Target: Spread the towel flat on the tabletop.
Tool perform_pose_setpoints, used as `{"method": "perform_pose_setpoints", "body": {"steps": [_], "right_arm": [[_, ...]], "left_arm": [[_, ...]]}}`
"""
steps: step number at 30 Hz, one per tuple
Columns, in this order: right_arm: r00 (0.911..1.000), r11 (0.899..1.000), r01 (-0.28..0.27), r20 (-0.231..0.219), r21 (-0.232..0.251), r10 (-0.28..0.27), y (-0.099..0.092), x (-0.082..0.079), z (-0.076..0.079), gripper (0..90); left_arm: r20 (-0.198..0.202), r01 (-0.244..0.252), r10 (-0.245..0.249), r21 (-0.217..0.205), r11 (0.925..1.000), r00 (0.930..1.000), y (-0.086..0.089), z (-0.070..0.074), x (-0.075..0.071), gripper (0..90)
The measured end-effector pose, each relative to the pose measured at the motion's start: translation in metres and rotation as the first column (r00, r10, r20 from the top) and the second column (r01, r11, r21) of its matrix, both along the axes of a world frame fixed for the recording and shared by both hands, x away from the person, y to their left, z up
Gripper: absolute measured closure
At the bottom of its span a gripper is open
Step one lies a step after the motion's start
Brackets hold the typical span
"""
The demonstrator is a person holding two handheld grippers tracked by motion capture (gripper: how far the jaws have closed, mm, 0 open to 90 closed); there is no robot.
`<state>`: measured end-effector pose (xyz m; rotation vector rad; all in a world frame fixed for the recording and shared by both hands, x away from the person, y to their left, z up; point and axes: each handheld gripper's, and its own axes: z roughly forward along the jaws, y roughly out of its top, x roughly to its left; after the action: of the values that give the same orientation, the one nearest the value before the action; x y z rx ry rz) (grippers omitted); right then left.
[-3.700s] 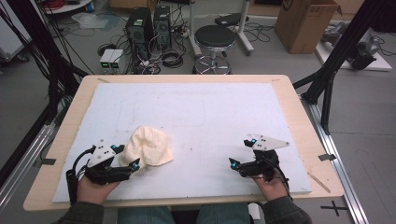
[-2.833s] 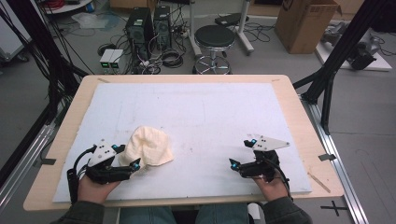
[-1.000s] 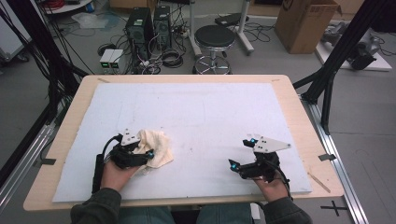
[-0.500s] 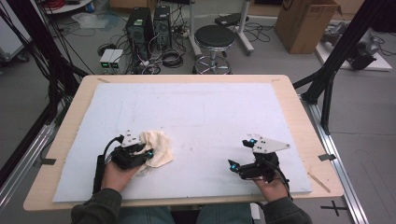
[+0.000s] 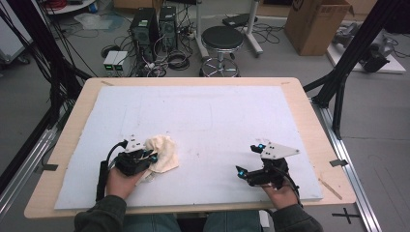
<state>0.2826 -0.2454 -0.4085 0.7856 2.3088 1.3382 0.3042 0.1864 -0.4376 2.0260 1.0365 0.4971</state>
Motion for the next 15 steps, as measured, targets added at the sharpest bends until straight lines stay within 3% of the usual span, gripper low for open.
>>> {"method": "perform_pose_setpoints", "body": {"steps": [9, 15], "right_arm": [[1.0000, 1.000, 0.002, 0.006, 0.003, -0.002, -0.001, -0.001, 0.001, 9.7], [1.0000, 1.000, 0.004, 0.007, 0.010, -0.004, -0.001, -0.002, 0.002, 9.7]], "left_arm": [[0.056, -0.019, 0.020, -0.035, 0.9992, 0.9982, 0.001, 0.007, -0.005, 78.4], [0.075, -0.003, 0.008, -0.061, 0.9981, 0.9971, 0.000, 0.014, -0.009, 78.5]]}}
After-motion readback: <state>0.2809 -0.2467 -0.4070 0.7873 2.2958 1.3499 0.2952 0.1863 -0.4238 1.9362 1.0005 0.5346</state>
